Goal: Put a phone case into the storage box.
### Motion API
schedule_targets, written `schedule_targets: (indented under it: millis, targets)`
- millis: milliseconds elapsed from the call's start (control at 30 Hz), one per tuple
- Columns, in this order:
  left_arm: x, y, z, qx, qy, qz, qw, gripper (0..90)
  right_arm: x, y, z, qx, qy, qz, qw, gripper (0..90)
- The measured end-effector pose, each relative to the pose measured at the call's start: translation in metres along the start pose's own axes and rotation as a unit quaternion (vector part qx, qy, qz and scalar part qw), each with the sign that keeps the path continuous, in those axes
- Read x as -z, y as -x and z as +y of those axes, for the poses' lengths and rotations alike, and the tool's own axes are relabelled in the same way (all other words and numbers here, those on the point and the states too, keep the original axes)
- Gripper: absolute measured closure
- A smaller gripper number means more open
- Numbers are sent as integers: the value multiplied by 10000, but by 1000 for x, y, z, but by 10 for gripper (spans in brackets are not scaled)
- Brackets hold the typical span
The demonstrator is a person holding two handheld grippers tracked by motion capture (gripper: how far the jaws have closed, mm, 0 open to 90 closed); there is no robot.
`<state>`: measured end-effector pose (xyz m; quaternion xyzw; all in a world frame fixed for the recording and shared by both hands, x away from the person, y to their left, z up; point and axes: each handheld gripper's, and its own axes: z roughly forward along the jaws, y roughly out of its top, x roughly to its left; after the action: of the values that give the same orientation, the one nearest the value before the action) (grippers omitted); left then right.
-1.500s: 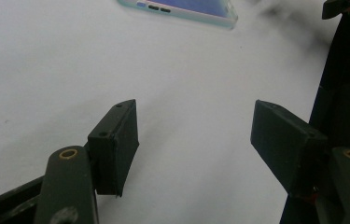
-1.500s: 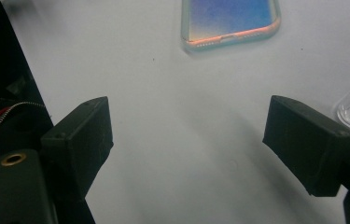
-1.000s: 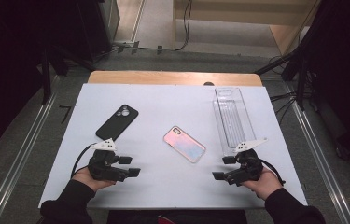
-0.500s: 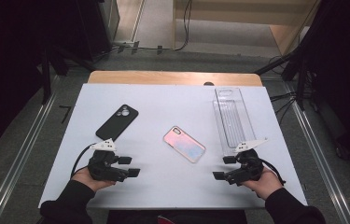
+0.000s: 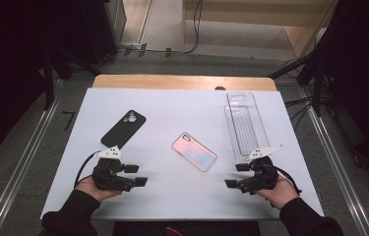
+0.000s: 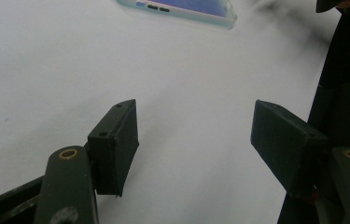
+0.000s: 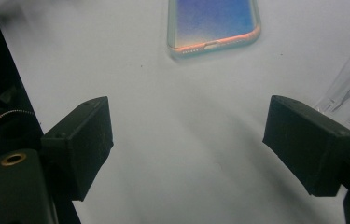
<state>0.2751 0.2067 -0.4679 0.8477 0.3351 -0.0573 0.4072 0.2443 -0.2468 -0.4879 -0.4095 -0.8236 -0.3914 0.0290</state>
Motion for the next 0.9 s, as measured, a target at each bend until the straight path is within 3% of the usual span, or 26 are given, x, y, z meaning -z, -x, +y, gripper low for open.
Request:
schedule_targets:
  millis: [300, 533, 900]
  targets:
    - [0, 0, 0, 11, 9, -9, 10000, 322, 0, -6, 8, 205, 64, 52, 9998, 138]
    - [0, 1, 0, 34, 17, -20, 10000, 322, -1, -10, 17, 226, 169, 83, 9996, 138]
    - [0, 1, 0, 70, 30, -19, 10000, 322, -8, -21, 29, 349, 171, -25, 9992, 138]
